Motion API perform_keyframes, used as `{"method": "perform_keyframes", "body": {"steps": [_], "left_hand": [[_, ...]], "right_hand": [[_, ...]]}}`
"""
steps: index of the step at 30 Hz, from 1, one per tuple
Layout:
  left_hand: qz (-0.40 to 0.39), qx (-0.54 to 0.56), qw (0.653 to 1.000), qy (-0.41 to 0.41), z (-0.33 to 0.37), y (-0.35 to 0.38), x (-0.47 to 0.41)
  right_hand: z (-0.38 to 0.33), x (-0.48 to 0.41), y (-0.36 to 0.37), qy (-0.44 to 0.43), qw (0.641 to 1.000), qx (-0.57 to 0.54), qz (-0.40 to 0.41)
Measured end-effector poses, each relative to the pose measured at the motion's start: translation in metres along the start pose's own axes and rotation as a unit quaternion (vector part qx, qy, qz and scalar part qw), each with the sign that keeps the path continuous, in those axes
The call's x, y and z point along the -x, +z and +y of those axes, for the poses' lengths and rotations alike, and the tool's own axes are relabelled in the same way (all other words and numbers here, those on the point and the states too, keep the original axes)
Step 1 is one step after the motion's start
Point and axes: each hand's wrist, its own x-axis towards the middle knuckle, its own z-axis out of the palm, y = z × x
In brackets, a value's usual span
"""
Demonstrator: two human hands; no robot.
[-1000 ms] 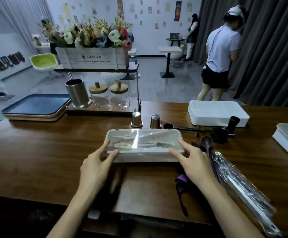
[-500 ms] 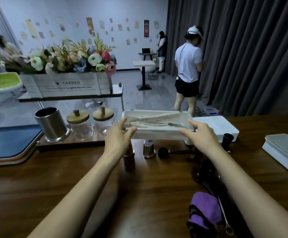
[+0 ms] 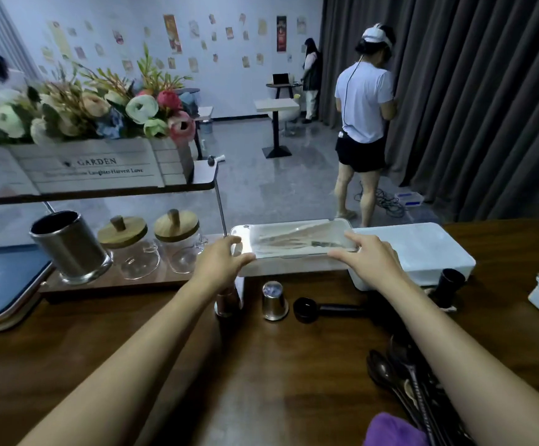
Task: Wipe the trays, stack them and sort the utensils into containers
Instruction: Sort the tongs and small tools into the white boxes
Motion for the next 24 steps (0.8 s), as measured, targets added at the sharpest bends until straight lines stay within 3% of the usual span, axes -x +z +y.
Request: {"method": "perform_keyframes", "body": {"steps": [8,13,24], "left_hand": [[-0.016,-0.106,0.994,0.016,-0.014,0.013,-0.021],[0.001,-0.129,0.991,0.033,-0.021,0.019,-0.020],[0.049,-0.167,0.984,0.045,-0.018,0.019,0.001]], "right_hand": [[0.022,-0.019,0.021,-0.006,0.999,0.053,-0.006],[0.023,-0.014,0.025,-0.013,0.998,0.058,0.005],[0.023,-0.009,0.028,-0.038,0.982,0.182,-0.029]]}}
